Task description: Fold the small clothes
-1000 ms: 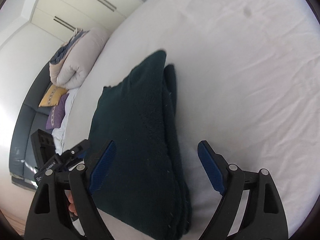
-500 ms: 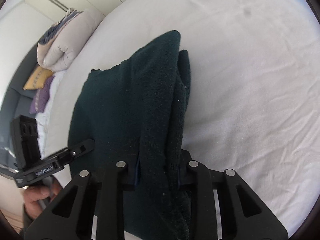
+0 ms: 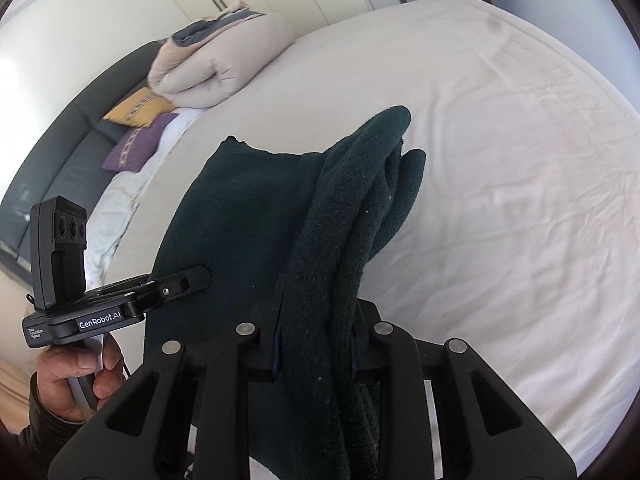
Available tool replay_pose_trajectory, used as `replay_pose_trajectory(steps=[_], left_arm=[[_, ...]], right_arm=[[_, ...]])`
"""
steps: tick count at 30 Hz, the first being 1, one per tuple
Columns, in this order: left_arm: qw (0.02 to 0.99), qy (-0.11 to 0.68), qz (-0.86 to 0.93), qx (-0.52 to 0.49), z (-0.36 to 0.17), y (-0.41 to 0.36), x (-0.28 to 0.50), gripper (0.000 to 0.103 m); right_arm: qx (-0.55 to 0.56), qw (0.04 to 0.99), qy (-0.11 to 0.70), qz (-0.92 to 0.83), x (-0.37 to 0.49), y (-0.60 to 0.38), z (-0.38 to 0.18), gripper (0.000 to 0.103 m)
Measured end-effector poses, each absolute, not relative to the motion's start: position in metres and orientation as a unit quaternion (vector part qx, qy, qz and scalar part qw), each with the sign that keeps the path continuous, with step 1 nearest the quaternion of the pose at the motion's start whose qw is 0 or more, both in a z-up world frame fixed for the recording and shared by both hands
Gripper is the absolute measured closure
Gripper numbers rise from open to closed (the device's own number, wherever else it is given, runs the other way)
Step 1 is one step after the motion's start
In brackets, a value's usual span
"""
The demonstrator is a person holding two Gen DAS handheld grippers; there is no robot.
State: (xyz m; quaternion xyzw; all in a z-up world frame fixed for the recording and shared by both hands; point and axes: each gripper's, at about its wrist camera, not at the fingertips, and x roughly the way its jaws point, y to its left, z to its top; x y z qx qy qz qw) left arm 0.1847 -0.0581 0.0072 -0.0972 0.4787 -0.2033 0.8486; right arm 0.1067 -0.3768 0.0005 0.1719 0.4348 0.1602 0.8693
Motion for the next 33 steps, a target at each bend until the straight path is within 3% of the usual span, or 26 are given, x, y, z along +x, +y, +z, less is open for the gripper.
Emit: replay_pose_trajectory(steps=[8, 14, 18, 25, 29, 33], left_arm=[[0.845, 0.489, -0.182, -0.114, -0.013, -0.008, 0.126, 0.064], [0.840, 0.501, -0.180, -0.104, -0.043, -0.013, 0.119, 0.063], [0.837, 0.511, -0.168, -0.102, -0.069, -0.017, 0.123, 0.056], [0.842, 0.500, -0.161, -0.122, -0.082, -0.025, 0.125, 0.036], [0.839, 0.501, -0.152, -0.146, -0.083, -0.012, 0.119, 0.035], [0.861, 0.476, -0.132, -0.117, -0.063, -0.012, 0.103, 0.035]], right_arm=[[0.196, 0.857, 0.435, 0.195, 0.050, -0.310, -0.018, 0.081], [0.199, 0.845, 0.456, 0.195, 0.031, -0.285, -0.051, 0.081], [0.207, 0.837, 0.476, 0.175, 0.036, -0.286, -0.094, 0.080], [0.305, 0.814, 0.460, 0.183, 0.032, -0.319, -0.147, 0.063], [0.309, 0.814, 0.461, 0.171, 0.029, -0.324, -0.143, 0.055], [0.322, 0.828, 0.437, 0.137, 0.024, -0.337, -0.129, 0.054]])
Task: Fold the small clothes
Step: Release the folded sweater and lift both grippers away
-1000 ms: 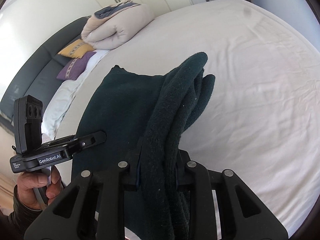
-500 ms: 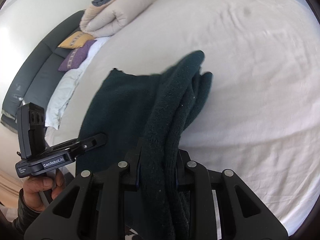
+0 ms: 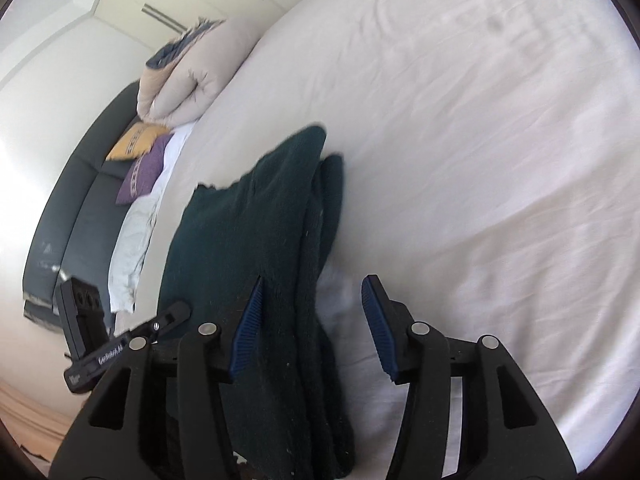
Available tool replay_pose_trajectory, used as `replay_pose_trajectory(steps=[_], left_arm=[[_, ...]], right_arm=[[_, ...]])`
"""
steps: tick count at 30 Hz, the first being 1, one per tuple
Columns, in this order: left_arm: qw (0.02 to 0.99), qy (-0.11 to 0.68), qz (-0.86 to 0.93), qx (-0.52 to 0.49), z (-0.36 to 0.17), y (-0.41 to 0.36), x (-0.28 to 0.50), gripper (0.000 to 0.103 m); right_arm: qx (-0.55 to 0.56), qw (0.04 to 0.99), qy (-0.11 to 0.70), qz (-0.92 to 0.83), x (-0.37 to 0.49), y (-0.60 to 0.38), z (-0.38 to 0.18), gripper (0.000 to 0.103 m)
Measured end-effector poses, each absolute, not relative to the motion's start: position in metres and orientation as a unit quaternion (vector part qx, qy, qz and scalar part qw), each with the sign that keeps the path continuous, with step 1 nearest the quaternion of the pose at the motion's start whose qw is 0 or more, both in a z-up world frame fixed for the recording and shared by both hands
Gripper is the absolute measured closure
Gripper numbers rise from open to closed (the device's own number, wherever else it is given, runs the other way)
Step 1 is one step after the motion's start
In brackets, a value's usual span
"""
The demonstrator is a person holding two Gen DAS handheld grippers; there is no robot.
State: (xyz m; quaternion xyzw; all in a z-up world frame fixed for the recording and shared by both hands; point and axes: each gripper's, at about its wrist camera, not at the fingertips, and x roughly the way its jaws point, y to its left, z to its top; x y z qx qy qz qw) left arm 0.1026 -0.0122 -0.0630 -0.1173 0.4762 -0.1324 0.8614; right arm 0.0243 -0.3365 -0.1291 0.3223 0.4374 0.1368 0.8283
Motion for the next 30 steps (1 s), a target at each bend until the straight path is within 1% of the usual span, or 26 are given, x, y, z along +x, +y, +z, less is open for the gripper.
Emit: replay_pose_trajectory(steps=[2, 4, 5, 6, 7, 9, 11, 12, 14, 15, 16, 19, 22, 25, 27, 30], left_arm=[[0.879, 0.451, -0.122, -0.098, -0.050, -0.010, 0.093, 0.032], [0.907, 0.404, -0.102, -0.052, -0.028, -0.017, 0.078, 0.020], [0.926, 0.367, -0.086, -0.020, -0.013, -0.022, 0.066, 0.016], [0.938, 0.338, -0.072, 0.001, -0.002, -0.025, 0.058, 0.007], [0.951, 0.303, -0.055, 0.020, 0.011, -0.027, 0.047, 0.000], [0.973, 0.225, -0.026, 0.041, 0.037, -0.029, 0.024, 0.000], [0.985, 0.167, -0.008, 0.050, 0.060, -0.029, 0.003, 0.000], [0.988, 0.141, 0.002, 0.055, 0.071, -0.030, -0.007, 0.000], [0.991, 0.107, 0.032, 0.069, 0.089, -0.028, -0.025, 0.000], [0.991, 0.096, 0.043, 0.077, 0.097, -0.030, -0.031, 0.000], [0.992, 0.089, 0.045, 0.080, 0.104, -0.031, -0.037, 0.000], [0.994, 0.089, 0.029, 0.060, 0.118, -0.031, -0.046, 0.000], [0.991, 0.120, 0.042, 0.042, 0.113, -0.026, -0.046, 0.000], [0.982, 0.169, 0.065, 0.061, 0.094, -0.023, -0.034, 0.000], [0.976, 0.199, 0.066, 0.061, 0.084, -0.023, -0.026, 0.000], [0.970, 0.236, 0.046, 0.047, 0.071, -0.030, -0.020, 0.000]], right_arm=[[0.317, 0.839, 0.426, 0.115, 0.018, -0.349, -0.117, 0.054], [0.303, 0.856, 0.409, 0.096, 0.010, -0.361, -0.098, 0.054], [0.291, 0.864, 0.401, 0.089, 0.006, -0.362, -0.089, 0.054], [0.271, 0.880, 0.382, 0.077, 0.001, -0.359, -0.076, 0.054], [0.259, 0.890, 0.369, 0.072, -0.006, -0.368, -0.065, 0.054], [0.236, 0.909, 0.339, 0.062, -0.015, -0.371, -0.037, 0.051], [0.208, 0.931, 0.298, 0.044, -0.026, -0.366, -0.004, 0.037], [0.192, 0.945, 0.264, 0.033, -0.037, -0.362, 0.018, 0.034], [0.171, 0.962, 0.210, 0.019, -0.054, -0.360, 0.050, 0.017], [0.155, 0.974, 0.165, 0.004, -0.069, -0.356, 0.070, 0.012], [0.145, 0.980, 0.134, -0.004, -0.081, -0.354, 0.083, 0.000], [0.125, 0.992, 0.017, -0.019, -0.121, -0.345, 0.122, 0.000], [0.085, 0.996, -0.037, -0.013, -0.150, -0.335, 0.151, 0.000], [0.061, 0.997, -0.038, -0.005, -0.161, -0.325, 0.166, 0.000], [0.063, 0.998, -0.021, 0.003, -0.163, -0.318, 0.167, 0.000], [0.066, 0.996, 0.058, 0.024, -0.147, -0.312, 0.157, 0.000]])
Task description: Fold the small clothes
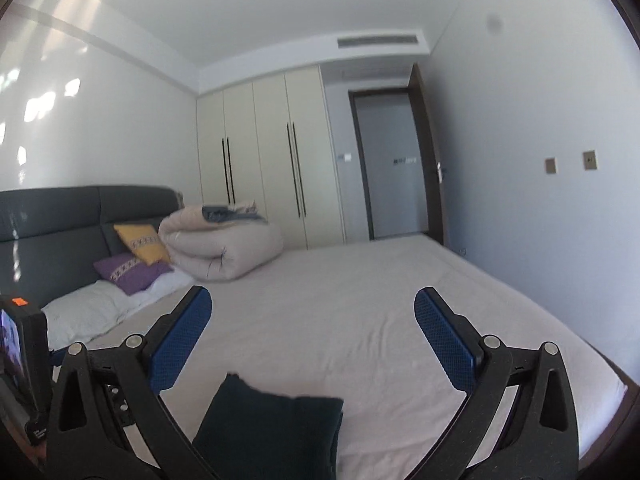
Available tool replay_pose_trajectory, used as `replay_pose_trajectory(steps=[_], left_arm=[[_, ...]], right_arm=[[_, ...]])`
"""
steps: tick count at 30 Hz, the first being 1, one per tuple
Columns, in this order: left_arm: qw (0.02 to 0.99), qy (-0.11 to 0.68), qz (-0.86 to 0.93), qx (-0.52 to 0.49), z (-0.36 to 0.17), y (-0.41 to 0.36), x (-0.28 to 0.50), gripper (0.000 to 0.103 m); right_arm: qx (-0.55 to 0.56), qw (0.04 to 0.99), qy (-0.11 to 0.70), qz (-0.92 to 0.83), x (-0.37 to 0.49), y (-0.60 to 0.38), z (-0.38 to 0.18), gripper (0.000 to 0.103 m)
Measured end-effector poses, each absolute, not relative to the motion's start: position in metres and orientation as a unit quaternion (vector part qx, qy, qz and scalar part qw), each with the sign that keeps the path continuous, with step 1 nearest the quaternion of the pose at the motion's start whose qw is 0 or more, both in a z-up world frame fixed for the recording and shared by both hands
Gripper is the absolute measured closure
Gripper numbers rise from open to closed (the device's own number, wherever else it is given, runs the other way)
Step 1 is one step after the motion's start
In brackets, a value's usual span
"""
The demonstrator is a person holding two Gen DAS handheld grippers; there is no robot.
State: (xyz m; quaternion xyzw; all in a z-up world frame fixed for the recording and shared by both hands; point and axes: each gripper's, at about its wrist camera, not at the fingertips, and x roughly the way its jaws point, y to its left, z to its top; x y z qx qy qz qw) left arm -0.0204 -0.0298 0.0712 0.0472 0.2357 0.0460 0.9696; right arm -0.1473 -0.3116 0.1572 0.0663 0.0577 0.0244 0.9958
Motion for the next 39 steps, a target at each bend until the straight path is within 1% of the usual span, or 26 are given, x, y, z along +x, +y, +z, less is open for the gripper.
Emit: replay_pose_trajectory(steps=[7, 10, 12, 16, 23, 39], left_arm=[[0.944, 0.328, 0.032, 0.035, 0.031, -0.040, -0.005, 0.000], [0.934, 0.355, 0.026, 0.025, 0.019, -0.038, 0.003, 0.000], [0.929, 0.369, 0.022, 0.009, 0.013, -0.033, 0.006, 0.000], [0.924, 0.381, 0.025, 0.001, 0.009, -0.028, 0.010, 0.000], [0.920, 0.391, 0.022, -0.001, 0.006, -0.026, 0.012, 0.000], [0.916, 0.401, 0.018, 0.000, -0.001, -0.029, 0.012, 0.000]], right_arm=[[0.114, 0.958, 0.261, -0.036, -0.092, -0.321, 0.087, 0.000], [0.143, 0.934, 0.325, -0.050, -0.089, -0.336, 0.054, 0.000], [0.139, 0.927, 0.343, -0.058, -0.094, -0.336, 0.034, 0.000], [0.112, 0.927, 0.352, -0.062, -0.084, -0.329, 0.015, 0.000], [0.087, 0.927, 0.361, -0.048, -0.081, -0.315, 0.023, 0.000], [0.068, 0.922, 0.380, -0.030, -0.068, -0.294, 0.007, 0.000]])
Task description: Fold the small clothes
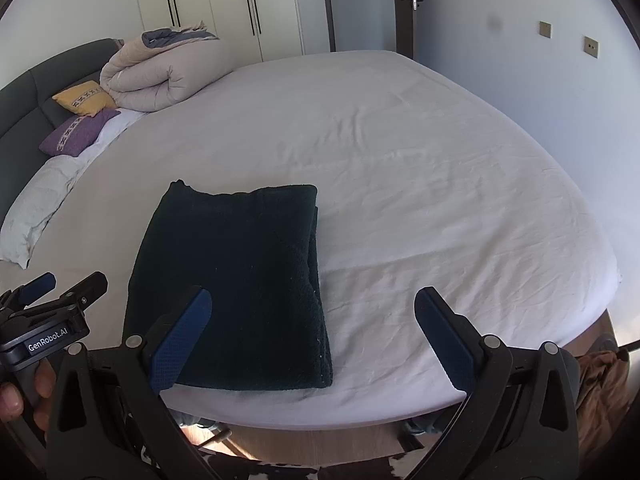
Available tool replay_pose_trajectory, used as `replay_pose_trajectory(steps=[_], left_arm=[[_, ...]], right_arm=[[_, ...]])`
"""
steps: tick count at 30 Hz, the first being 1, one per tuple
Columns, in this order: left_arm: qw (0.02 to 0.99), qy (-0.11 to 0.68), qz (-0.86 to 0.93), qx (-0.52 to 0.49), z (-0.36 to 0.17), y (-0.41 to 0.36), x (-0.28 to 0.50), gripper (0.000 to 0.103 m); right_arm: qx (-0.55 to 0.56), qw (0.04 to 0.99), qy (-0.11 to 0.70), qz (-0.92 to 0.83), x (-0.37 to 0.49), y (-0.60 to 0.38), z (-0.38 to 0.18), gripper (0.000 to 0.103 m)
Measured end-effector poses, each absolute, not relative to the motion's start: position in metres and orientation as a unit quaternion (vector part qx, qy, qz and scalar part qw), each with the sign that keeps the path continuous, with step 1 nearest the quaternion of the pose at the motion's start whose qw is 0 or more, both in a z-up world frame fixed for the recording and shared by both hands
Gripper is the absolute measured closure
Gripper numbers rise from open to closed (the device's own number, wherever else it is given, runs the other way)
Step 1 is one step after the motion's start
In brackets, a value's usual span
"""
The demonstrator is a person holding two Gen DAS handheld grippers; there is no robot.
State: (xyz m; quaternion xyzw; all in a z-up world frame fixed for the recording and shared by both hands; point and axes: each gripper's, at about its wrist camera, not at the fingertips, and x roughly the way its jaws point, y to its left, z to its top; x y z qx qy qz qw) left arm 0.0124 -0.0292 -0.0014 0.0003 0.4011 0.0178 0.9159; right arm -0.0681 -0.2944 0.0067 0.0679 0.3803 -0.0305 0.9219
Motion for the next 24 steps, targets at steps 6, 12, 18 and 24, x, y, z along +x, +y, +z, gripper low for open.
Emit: replay_pose_trajectory(steps=[6, 12, 18, 24], left_arm=[[0.915, 0.404, 0.016, 0.003, -0.005, -0.030, 0.013, 0.000], [0.914, 0.405, 0.015, 0.004, -0.006, -0.031, 0.013, 0.000], [0.914, 0.406, 0.015, 0.003, -0.007, -0.032, 0.012, 0.000], [0.913, 0.407, 0.013, 0.004, -0.009, -0.032, 0.014, 0.000]], right_arm=[[0.067, 0.920, 0.386, -0.028, -0.064, -0.292, 0.003, 0.000], [0.067, 0.918, 0.390, -0.028, -0.061, -0.291, 0.000, 0.000], [0.066, 0.917, 0.393, -0.027, -0.059, -0.289, -0.002, 0.000], [0.066, 0.916, 0.396, -0.026, -0.057, -0.287, -0.004, 0.000]])
